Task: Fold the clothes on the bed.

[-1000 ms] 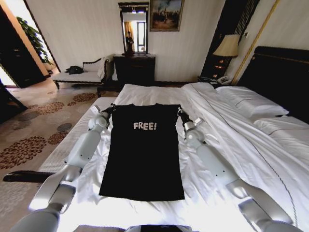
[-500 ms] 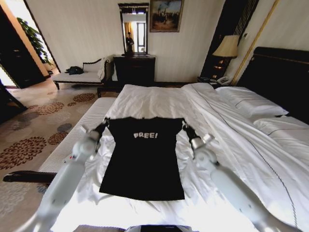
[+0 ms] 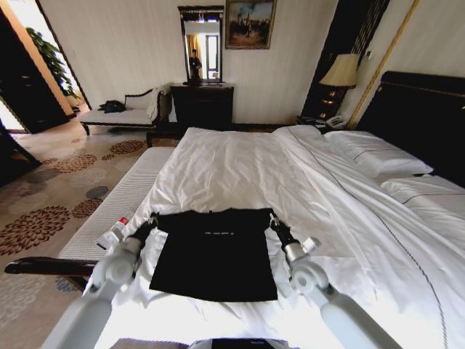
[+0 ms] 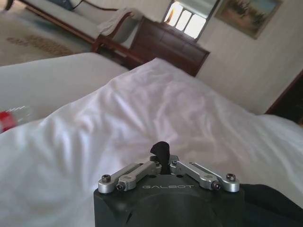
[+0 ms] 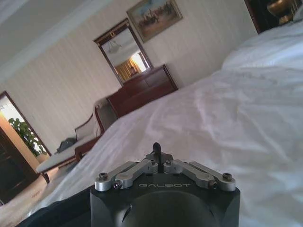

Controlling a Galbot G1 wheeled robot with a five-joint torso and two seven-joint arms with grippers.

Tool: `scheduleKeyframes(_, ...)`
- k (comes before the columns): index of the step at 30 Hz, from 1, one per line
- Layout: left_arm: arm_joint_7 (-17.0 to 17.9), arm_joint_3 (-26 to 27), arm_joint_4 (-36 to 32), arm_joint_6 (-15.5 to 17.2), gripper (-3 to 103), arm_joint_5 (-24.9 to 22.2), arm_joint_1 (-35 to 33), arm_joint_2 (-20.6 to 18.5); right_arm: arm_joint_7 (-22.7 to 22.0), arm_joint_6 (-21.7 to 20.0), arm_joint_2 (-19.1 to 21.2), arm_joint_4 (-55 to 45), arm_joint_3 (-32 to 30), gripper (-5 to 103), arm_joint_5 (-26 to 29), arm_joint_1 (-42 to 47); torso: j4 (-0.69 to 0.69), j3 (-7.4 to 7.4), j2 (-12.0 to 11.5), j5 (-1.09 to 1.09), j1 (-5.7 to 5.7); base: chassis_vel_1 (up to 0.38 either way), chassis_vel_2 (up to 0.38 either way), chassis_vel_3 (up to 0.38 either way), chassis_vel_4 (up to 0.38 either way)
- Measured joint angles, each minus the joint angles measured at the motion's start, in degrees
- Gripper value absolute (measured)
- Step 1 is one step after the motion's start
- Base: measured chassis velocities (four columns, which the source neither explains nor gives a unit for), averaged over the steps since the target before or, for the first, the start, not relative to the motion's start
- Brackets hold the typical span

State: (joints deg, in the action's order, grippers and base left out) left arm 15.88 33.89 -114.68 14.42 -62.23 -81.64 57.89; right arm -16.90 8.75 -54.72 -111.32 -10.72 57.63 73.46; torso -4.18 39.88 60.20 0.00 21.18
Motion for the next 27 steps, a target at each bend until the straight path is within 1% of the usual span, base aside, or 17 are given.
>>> scheduleKeyframes(3, -0.03, 0.68, -0.75, -0.08, 2, 0.85, -2.97, 0.79, -1.39, 0.21, -0.53, 0.08, 0.09, 0, -0.43, 1.97, -0.01, 0.01, 0.00, -0.01, 0.01, 0.000, 0.000, 0.000, 0.000)
scheduleKeyframes(5, 0.04, 0.77, -1.05, -0.08, 2, 1.21, -3.69, 0.92, -1.97, 0.29, -0.75, 0.03, 0.04, 0, -0.60, 2.87, -0.02, 0.01, 0.00, -0.01, 0.02, 0.000, 0.000, 0.000, 0.000)
scheduleKeyframes(7, 0.54, 1.32, -1.95, 0.26, 2, 1.80, -5.47, 0.99, -3.09, 0.53, -1.18, -0.43, -0.10, 0, -1.21, 4.90, -0.02, 0.01, 0.00, 0.00, 0.02, 0.000, 0.000, 0.000, 0.000)
scheduleKeyframes(11, 0.92, 2.40, -3.19, 0.64, 2, 2.10, -8.06, 0.04, -4.70, 0.76, -1.56, -1.97, -0.11, 0, -2.00, 7.88, -0.02, 0.00, 0.00, 0.00, 0.01, 0.000, 0.000, 0.000, 0.000)
scheduleKeyframes(13, 0.95, 2.48, -3.39, 0.67, 2, 3.06, -9.26, -0.71, -5.55, 1.08, -1.79, -3.08, -0.11, 0, -2.73, 9.89, -0.01, 0.00, -0.01, 0.00, 0.01, 0.000, 0.000, 0.000, 0.000)
scheduleKeyframes(17, 0.95, 1.53, -2.68, 0.66, 2, 4.42, -9.42, -0.90, -6.29, 1.55, -2.31, -3.78, -0.05, 0, -3.74, 12.09, -0.02, 0.01, 0.00, -0.01, 0.01, 0.000, 0.000, 0.000, 0.000)
scheduleKeyframes(21, 1.01, 0.17, -0.93, 0.63, 2, 5.78, -8.23, -0.23, -7.18, 1.80, -3.50, -3.55, 0.38, 0, -4.93, 13.49, -0.02, 0.01, -0.01, -0.01, 0.01, 0.000, 0.000, 0.000, 0.000)
scheduleKeyframes(25, 1.04, -0.29, -0.34, 0.62, 2, 6.05, -7.73, 0.31, -7.80, 2.05, -4.58, -2.58, 0.90, 0, -6.48, 14.37, -0.02, 0.01, -0.01, -0.01, 0.02, 0.000, 0.000, 0.000, 0.000)
scheduleKeyframes(26, 0.98, -0.31, -0.51, 0.62, -2, 6.06, -7.80, 0.39, -7.95, 2.16, -4.80, -2.40, 0.98, 0, -7.02, 14.56, -0.02, 0.01, -0.01, 0.00, 0.02, 0.000, 0.000, 0.000, 0.000)
scheduleKeyframes(27, 0.76, -0.21, -0.96, 0.62, 3, 6.06, -8.00, 0.44, -8.18, 2.33, -4.94, -2.33, 1.02, 0, -7.73, 14.78, -0.01, 0.01, -0.01, 0.00, 0.02, 0.000, 0.000, 0.000, 0.000)
